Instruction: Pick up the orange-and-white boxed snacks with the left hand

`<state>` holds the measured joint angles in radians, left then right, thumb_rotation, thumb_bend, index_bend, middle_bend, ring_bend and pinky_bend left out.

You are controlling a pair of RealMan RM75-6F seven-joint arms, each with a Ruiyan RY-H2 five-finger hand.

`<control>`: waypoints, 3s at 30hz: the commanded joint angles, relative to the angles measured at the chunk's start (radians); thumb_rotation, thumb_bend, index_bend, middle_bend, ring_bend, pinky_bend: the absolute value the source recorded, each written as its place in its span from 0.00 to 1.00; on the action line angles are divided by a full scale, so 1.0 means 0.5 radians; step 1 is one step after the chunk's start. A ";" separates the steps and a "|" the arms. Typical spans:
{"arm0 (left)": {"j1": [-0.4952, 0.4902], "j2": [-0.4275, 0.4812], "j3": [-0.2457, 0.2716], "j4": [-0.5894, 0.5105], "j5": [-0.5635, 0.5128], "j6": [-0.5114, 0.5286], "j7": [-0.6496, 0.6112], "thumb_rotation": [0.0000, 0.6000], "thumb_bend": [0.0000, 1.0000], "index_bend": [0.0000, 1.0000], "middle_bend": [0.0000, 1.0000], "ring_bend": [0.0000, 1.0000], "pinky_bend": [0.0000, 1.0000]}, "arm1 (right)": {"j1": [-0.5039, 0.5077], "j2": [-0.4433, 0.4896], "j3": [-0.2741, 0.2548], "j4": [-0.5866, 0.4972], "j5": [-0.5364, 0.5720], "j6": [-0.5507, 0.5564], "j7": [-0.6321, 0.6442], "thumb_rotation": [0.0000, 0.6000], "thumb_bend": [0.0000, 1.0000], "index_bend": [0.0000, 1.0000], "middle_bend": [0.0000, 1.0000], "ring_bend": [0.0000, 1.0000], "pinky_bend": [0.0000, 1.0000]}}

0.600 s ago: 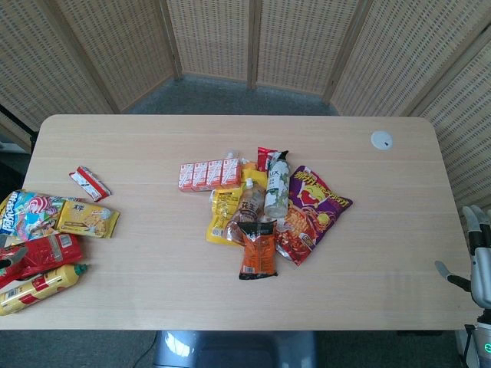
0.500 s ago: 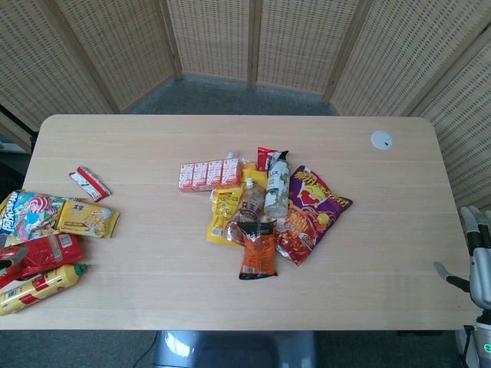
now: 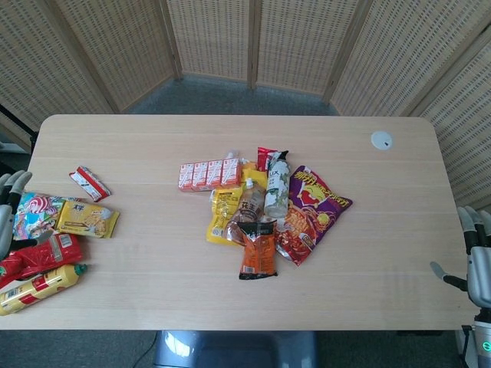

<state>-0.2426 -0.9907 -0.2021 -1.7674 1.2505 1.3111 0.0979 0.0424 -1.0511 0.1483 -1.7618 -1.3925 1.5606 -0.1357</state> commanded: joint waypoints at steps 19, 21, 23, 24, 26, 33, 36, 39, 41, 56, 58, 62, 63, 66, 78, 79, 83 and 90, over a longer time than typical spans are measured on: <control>-1.398 -0.541 -0.172 0.584 -0.995 -1.168 0.992 1.00 0.00 0.00 0.00 0.00 0.00 | 0.031 0.001 0.005 0.087 0.094 -0.140 0.167 1.00 0.00 0.00 0.00 0.00 0.00; -1.480 -0.606 -0.149 0.648 -1.088 -1.203 1.039 1.00 0.00 0.00 0.00 0.00 0.00 | 0.032 0.003 0.008 0.091 0.100 -0.146 0.184 1.00 0.00 0.00 0.00 0.00 0.00; -1.572 -0.691 -0.129 0.730 -1.192 -1.230 1.080 0.98 0.00 0.00 0.00 0.00 0.00 | 0.034 0.005 0.010 0.095 0.105 -0.154 0.199 1.00 0.00 0.00 0.00 0.00 0.00; -1.611 -0.728 -0.119 0.769 -1.230 -1.237 1.100 0.97 0.00 0.00 0.00 0.00 0.00 | 0.035 0.006 0.009 0.096 0.107 -0.159 0.205 1.00 0.00 0.00 0.00 0.00 0.00; -1.698 -0.815 -0.090 0.862 -1.317 -1.256 1.148 0.96 0.00 0.00 0.00 0.00 0.00 | 0.037 0.006 0.008 0.100 0.112 -0.170 0.218 1.00 0.00 0.00 0.00 0.00 0.00; -1.939 -1.109 -0.017 1.211 -1.628 -1.342 1.242 0.95 0.00 0.00 0.00 0.00 0.00 | 0.049 0.005 0.006 0.116 0.131 -0.213 0.258 1.00 0.00 0.00 0.00 0.00 0.00; -2.020 -1.230 0.006 1.388 -1.744 -1.390 1.263 0.95 0.00 0.00 0.00 0.00 0.00 | 0.051 0.006 0.008 0.129 0.147 -0.230 0.281 1.00 0.00 0.00 0.00 0.00 0.00; -2.090 -1.340 0.027 1.566 -1.832 -1.452 1.279 0.95 0.00 0.00 0.00 0.00 0.00 | 0.054 0.007 0.013 0.148 0.168 -0.248 0.305 1.00 0.00 0.00 0.00 0.00 0.00; -2.131 -1.409 0.046 1.676 -1.876 -1.497 1.292 0.95 0.00 0.00 0.00 0.00 0.00 | 0.056 0.006 0.017 0.157 0.183 -0.261 0.323 1.00 0.00 0.00 0.00 0.00 0.00; -2.274 -1.776 0.115 2.186 -2.065 -1.677 1.339 0.94 0.00 0.00 0.00 0.00 0.00 | 0.049 0.028 0.027 0.167 0.199 -0.270 0.405 1.00 0.00 0.00 0.00 0.00 0.00; -2.282 -1.813 0.112 2.239 -2.079 -1.692 1.342 0.94 0.00 0.00 0.00 0.00 0.00 | 0.049 0.031 0.027 0.165 0.199 -0.273 0.416 1.00 0.00 0.00 0.00 0.00 0.00; -2.291 -1.892 0.105 2.344 -2.084 -1.727 1.343 0.95 0.00 0.00 0.00 0.00 0.00 | 0.050 0.032 0.025 0.167 0.194 -0.278 0.431 1.00 0.00 0.00 0.00 0.00 0.00; -2.292 -1.913 0.102 2.372 -2.086 -1.734 1.344 0.95 0.00 0.00 0.00 0.00 0.00 | 0.050 0.032 0.025 0.168 0.193 -0.279 0.433 1.00 0.00 0.00 0.00 0.00 0.00; -2.296 -1.981 0.091 2.465 -2.076 -1.750 1.345 0.99 0.00 0.00 0.00 0.00 0.00 | 0.051 0.032 0.026 0.171 0.191 -0.279 0.446 1.00 0.00 0.00 0.00 0.00 0.00; -2.250 -2.170 0.029 2.721 -1.860 -1.694 1.382 1.00 0.00 0.34 0.29 0.29 0.51 | 0.053 0.030 0.018 0.174 0.165 -0.281 0.468 1.00 0.00 0.00 0.00 0.00 0.00; -2.246 -2.183 0.017 2.734 -1.837 -1.681 1.382 1.00 0.00 0.37 0.34 0.35 0.55 | 0.053 0.031 0.018 0.175 0.167 -0.281 0.469 1.00 0.00 0.00 0.00 0.00 0.00; -2.232 -2.192 -0.023 2.756 -1.736 -1.635 1.358 1.00 0.00 0.50 0.50 0.53 0.67 | 0.053 0.032 0.019 0.176 0.172 -0.284 0.477 1.00 0.00 0.00 0.00 0.00 0.00; -2.175 -2.143 -0.084 2.694 -1.559 -1.548 1.290 1.00 0.01 0.62 0.64 0.68 0.77 | 0.051 0.036 0.014 0.162 0.152 -0.272 0.473 1.00 0.00 0.00 0.00 0.00 0.00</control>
<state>-1.3389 -2.0703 -0.2350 -0.4082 0.4556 0.5248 0.7540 0.0679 -1.0331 0.1555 -1.6808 -1.3164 1.4245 0.1010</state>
